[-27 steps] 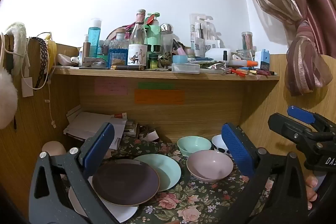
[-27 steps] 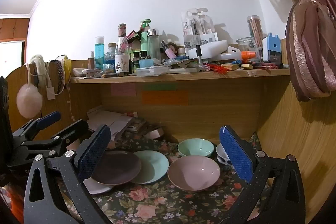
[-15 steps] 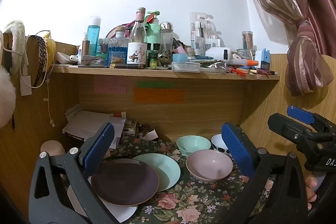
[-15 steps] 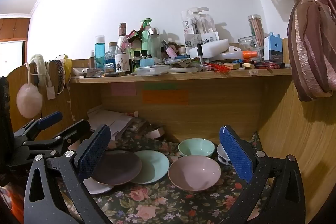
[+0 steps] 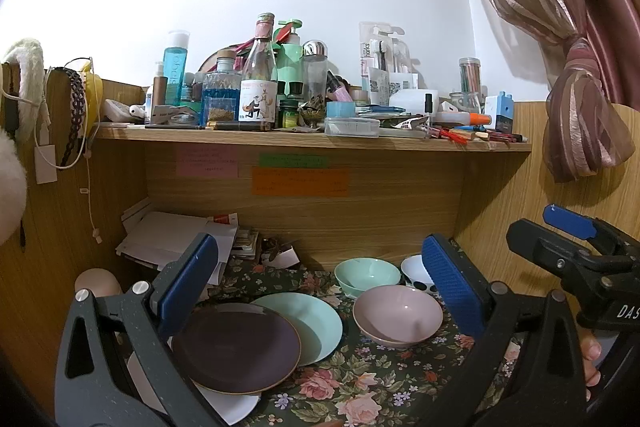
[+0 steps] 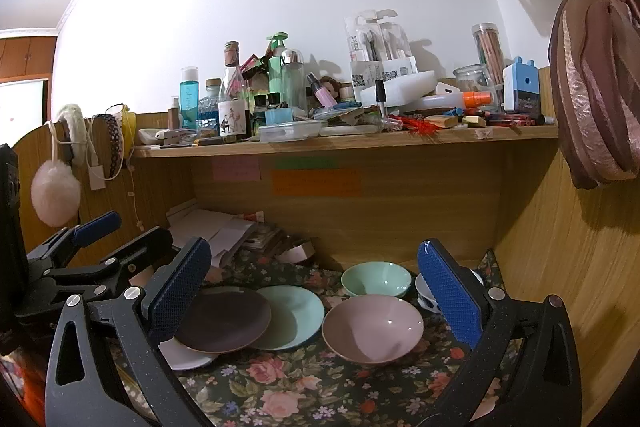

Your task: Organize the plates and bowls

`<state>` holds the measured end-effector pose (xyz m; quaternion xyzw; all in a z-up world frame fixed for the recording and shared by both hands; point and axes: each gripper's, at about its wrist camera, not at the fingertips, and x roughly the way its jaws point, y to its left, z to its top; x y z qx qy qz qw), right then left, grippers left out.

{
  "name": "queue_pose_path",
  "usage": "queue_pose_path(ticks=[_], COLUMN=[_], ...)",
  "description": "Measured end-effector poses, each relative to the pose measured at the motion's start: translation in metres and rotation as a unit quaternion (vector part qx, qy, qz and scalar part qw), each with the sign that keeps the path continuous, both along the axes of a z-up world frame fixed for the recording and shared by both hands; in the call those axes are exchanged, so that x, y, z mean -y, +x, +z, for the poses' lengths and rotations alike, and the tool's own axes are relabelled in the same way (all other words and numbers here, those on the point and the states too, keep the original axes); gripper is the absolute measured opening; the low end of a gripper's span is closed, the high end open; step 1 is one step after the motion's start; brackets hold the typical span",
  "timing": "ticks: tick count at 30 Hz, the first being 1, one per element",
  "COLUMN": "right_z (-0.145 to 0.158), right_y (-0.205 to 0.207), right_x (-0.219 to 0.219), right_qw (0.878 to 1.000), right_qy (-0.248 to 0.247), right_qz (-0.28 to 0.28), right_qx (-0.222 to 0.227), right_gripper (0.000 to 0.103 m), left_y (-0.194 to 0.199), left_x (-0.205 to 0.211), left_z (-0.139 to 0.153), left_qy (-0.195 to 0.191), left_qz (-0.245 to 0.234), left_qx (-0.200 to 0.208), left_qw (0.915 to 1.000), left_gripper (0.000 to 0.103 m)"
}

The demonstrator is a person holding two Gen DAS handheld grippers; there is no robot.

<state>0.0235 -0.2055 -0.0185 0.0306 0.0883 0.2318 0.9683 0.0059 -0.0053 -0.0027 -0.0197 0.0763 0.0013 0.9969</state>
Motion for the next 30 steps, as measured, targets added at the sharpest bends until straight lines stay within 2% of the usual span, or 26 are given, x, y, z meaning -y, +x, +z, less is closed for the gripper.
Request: queue_pose_path(ticks=[8, 14, 16, 21, 23, 24, 27, 28, 30], right_z=[-0.005, -0.015, -0.021, -0.037, -0.043, -0.047, -0.060, -0.064, -0.074], right_y=[0.006, 0.018, 0.022, 0.039, 0.047, 0.051, 0.066, 0.071, 0.082], right_x=[-0.001, -0.007, -0.010, -0.024, -0.030, -0.034, -0.047, -0.050, -0.058], right_qw=[1.000, 1.000, 0.999, 0.998, 0.997, 0.996, 0.993, 0.992, 0.989], right_qy=[-0.001, -0.001, -0.002, -0.013, -0.019, -0.023, -0.030, -0.031, -0.037], right_qz=[0.001, 0.005, 0.006, 0.019, 0.026, 0.030, 0.047, 0.052, 0.062], right_qx=[-0.007, -0.028, -0.035, -0.064, -0.076, -0.083, -0.105, -0.111, -0.129], right_gripper=[0.103, 0.103, 0.103, 0.103, 0.103, 0.103, 0.103, 0.103, 0.103], left_y=[0.006, 0.021, 0.026, 0.042, 0.049, 0.055, 0.063, 0.069, 0.077], left_x=[-0.007, -0.022, -0.029, -0.047, -0.053, -0.057, -0.070, -0.071, -0.079], left_z=[-0.004, -0.016, -0.023, -0.047, -0.058, -0.066, -0.084, -0.090, -0.103], left_qy=[-0.004, -0.025, -0.020, -0.031, -0.050, -0.074, -0.075, -0.093, -0.104], left_qz=[0.002, 0.004, 0.014, 0.028, 0.032, 0.032, 0.046, 0.046, 0.047], left_qx=[-0.012, -0.051, -0.046, -0.083, -0.107, -0.116, -0.143, -0.138, -0.155], left_qw=[0.9999, 0.9984, 0.9986, 0.9957, 0.9925, 0.9900, 0.9858, 0.9851, 0.9813], left_gripper=[0.103, 0.103, 0.103, 0.103, 0.103, 0.103, 0.103, 0.103, 0.103])
